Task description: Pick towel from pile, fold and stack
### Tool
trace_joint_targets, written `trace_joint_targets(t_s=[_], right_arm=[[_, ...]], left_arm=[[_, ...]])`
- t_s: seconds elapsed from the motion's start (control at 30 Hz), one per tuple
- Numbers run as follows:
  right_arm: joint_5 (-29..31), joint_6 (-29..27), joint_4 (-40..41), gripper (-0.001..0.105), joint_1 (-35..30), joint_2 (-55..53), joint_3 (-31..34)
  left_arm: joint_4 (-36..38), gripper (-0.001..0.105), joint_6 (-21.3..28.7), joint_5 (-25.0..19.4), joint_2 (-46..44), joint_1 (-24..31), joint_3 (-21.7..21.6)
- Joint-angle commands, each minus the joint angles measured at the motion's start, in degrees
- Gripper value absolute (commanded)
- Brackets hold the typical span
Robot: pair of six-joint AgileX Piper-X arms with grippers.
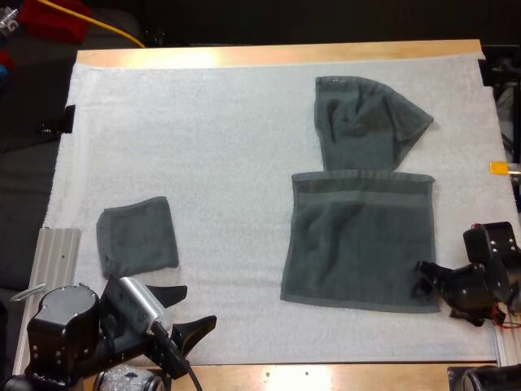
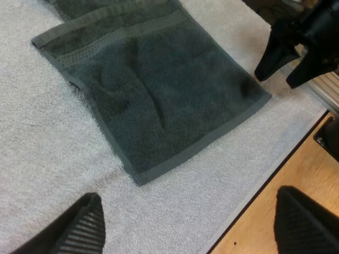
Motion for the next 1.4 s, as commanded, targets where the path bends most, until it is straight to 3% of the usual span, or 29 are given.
trace_joint_targets(t_s=[0.0,0.33,0.5,0.73,0.87,1.03,1.27,1.37], right_arm=[[-0.6,0.5,-0.4,0.072,-0.3,0.7,-0.1],[0.4,0.5,-4.4,0.072,-0.3,6.2,0.1],[-1.0,2.1,-7.9,0.072,-0.3,7.2,4.6],[-8.2,7.8,-18.4,0.067,-0.3,7.1,11.3],[-11.8,8.1,-22.2,0.065,-0.3,7.0,12.4],[-12.2,8.1,-23.8,0.064,-0.3,6.7,12.4],[-10.2,8.3,-23.2,0.040,-0.3,4.8,12.4],[-8.5,8.3,-22.3,0.039,-0.3,3.5,12.4]], left_arm=[[0.2,0.065,-0.6,0.7,0.0,-0.3,-0.3],[0.2,0.065,-0.6,3.4,0.0,-0.3,-0.3],[0.2,0.065,-0.6,3.4,0.0,-0.3,-0.3],[0.2,0.065,-0.6,3.4,0.0,-0.3,-0.3],[0.2,0.065,-0.6,3.5,0.0,-0.3,-0.3],[0.2,0.065,-0.6,3.5,0.0,-0.3,-0.3],[0.2,0.065,-0.6,3.5,0.0,-0.3,-0.3],[0.2,0.065,-0.6,3.5,0.0,-0.3,-0.3]])
